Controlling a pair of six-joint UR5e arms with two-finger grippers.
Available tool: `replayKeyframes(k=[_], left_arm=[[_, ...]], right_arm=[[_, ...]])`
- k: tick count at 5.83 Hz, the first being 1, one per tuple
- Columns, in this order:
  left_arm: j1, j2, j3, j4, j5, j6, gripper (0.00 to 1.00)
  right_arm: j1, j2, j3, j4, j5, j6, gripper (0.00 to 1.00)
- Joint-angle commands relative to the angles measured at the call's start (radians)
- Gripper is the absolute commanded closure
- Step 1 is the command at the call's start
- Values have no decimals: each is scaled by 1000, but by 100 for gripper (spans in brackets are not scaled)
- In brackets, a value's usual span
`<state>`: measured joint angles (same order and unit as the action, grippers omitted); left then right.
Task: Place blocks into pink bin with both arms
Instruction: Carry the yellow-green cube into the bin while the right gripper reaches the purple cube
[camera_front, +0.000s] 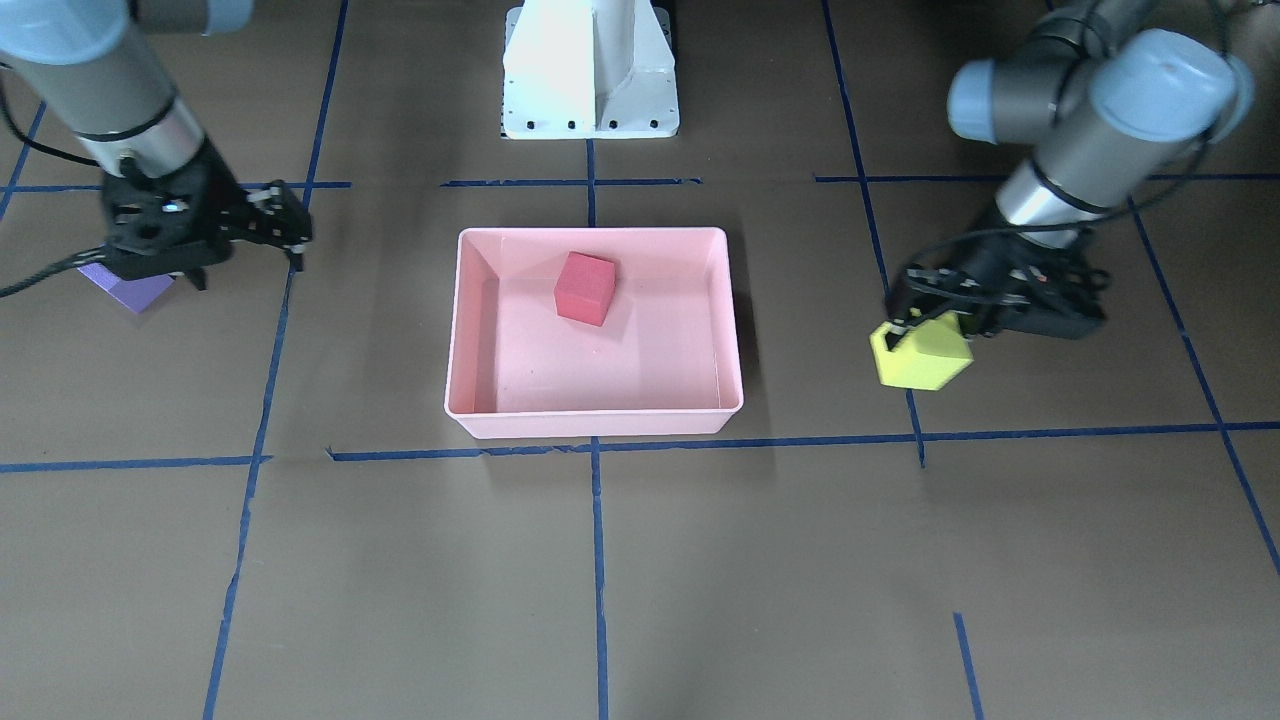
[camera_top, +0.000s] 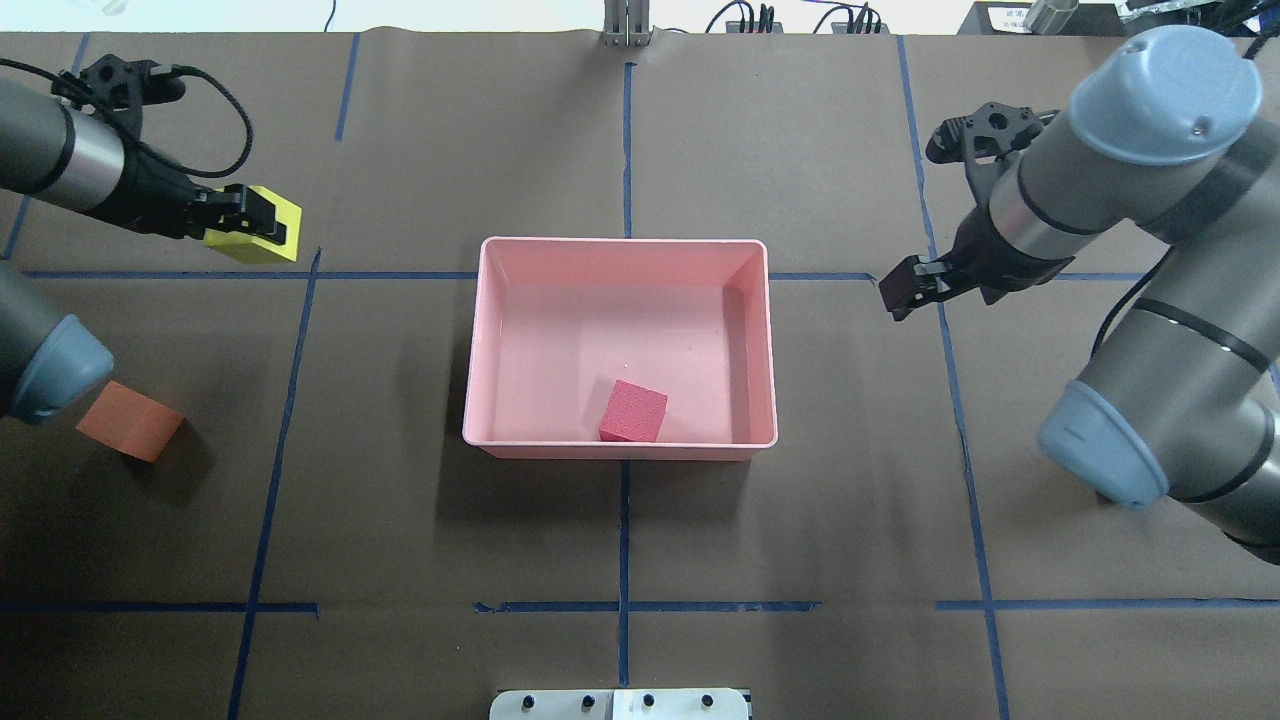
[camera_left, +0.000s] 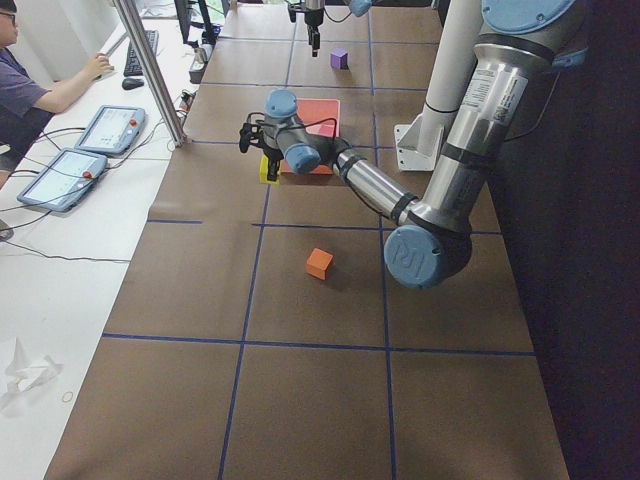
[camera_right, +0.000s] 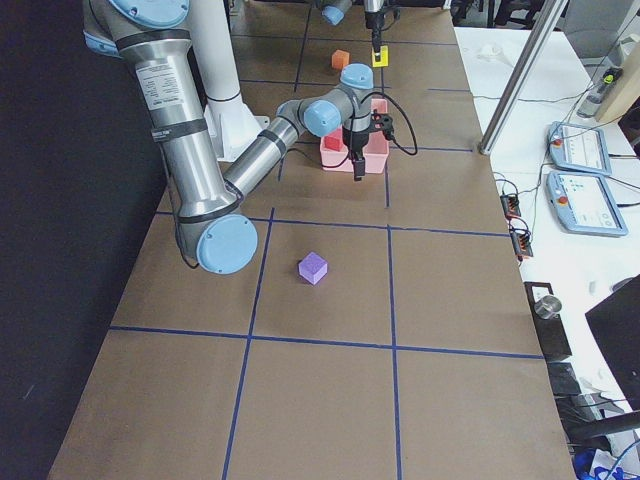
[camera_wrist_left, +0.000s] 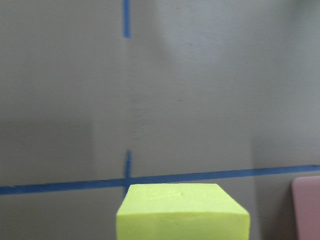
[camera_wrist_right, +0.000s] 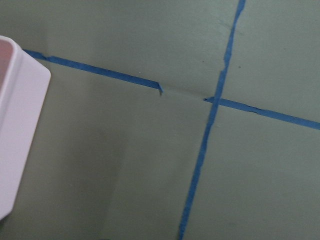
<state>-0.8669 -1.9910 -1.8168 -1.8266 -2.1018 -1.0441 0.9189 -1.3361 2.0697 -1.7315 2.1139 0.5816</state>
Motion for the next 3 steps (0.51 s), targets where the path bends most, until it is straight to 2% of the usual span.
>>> replayKeyframes(k=[1, 2, 3], left_arm=[[229, -209, -35, 240, 194, -152, 64], [293, -266, -12, 242, 227, -236, 64], [334, -290, 10, 242, 283, -267, 29]], right_arm=[[104, -121, 10, 32, 46, -231, 0], [132, -197, 6, 111, 64, -300, 0], [136, -298, -3, 216, 64, -378, 0]])
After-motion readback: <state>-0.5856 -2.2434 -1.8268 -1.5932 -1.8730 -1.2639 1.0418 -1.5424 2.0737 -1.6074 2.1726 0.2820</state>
